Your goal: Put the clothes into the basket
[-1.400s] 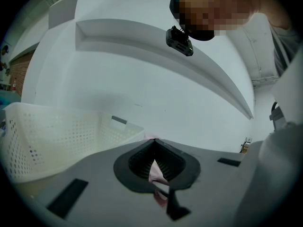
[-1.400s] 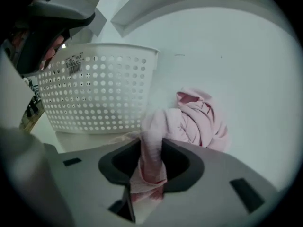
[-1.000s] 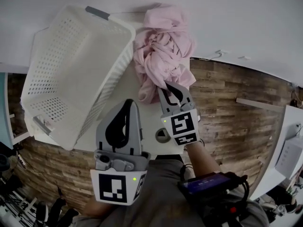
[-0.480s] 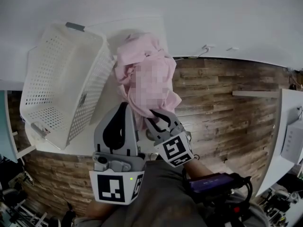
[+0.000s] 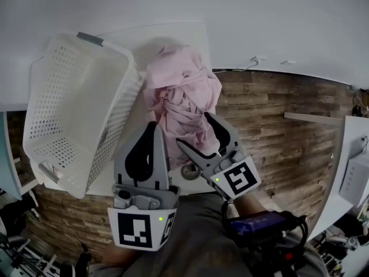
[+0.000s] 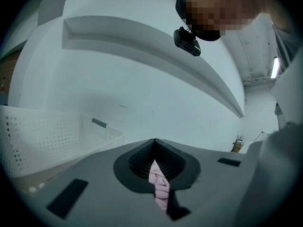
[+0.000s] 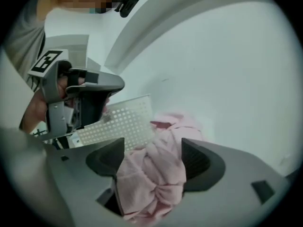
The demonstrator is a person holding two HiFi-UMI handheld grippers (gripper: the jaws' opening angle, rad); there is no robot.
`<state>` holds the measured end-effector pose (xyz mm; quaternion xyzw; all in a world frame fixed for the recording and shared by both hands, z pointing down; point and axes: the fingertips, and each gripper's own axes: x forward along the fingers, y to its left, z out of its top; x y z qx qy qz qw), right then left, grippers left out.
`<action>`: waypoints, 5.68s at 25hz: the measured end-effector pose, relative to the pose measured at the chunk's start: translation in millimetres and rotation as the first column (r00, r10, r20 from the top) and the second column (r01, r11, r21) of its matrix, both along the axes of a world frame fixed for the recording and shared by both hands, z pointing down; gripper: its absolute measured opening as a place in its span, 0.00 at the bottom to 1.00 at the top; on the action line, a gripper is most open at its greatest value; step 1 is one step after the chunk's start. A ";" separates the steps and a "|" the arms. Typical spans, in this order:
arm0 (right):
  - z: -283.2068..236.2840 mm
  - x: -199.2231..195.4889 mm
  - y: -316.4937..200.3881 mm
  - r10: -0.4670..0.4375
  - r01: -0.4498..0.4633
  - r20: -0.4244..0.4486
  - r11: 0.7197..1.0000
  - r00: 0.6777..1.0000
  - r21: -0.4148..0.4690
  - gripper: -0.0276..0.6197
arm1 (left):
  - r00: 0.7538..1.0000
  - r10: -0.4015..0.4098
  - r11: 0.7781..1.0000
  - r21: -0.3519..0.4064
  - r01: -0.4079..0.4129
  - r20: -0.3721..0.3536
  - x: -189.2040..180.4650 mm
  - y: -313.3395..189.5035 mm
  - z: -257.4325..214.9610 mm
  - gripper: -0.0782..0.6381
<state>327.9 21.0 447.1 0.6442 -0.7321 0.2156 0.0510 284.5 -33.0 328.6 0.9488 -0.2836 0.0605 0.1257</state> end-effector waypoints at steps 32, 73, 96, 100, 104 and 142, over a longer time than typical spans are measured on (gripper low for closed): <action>54.3 28.4 -78.6 0.126 -0.117 0.254 0.992 0.959 -0.052 0.48 | 0.992 -0.079 0.992 -0.092 0.089 0.103 -23.8 -36.3 50.9 0.12; -293.0 -114.6 -126.2 -0.129 0.114 -0.006 0.855 0.992 0.506 0.48 | 0.889 -0.378 0.893 0.153 0.424 -0.258 -231.7 -21.2 -142.4 0.12; -213.1 -175.2 -190.5 -0.167 0.180 -0.065 0.922 0.984 0.342 0.57 | 0.875 -0.431 0.887 0.073 0.455 -0.219 -284.5 -87.9 -102.2 0.12; -221.4 -181.4 -168.1 -0.230 0.248 -0.092 0.897 0.969 0.366 0.41 | 0.872 -0.438 0.878 0.104 0.468 -0.219 -280.1 -71.6 -109.8 0.12; -225.0 -190.2 -131.8 -0.295 0.318 -0.119 0.870 0.948 0.377 0.15 | 0.860 -0.463 0.859 0.128 0.495 -0.214 -277.0 -46.8 -115.1 0.12; -167.5 -424.7 -27.1 -0.692 0.680 -0.100 0.654 0.715 0.333 0.07 | 0.606 -0.781 0.586 0.158 0.795 -0.152 -472.1 41.3 -92.4 0.12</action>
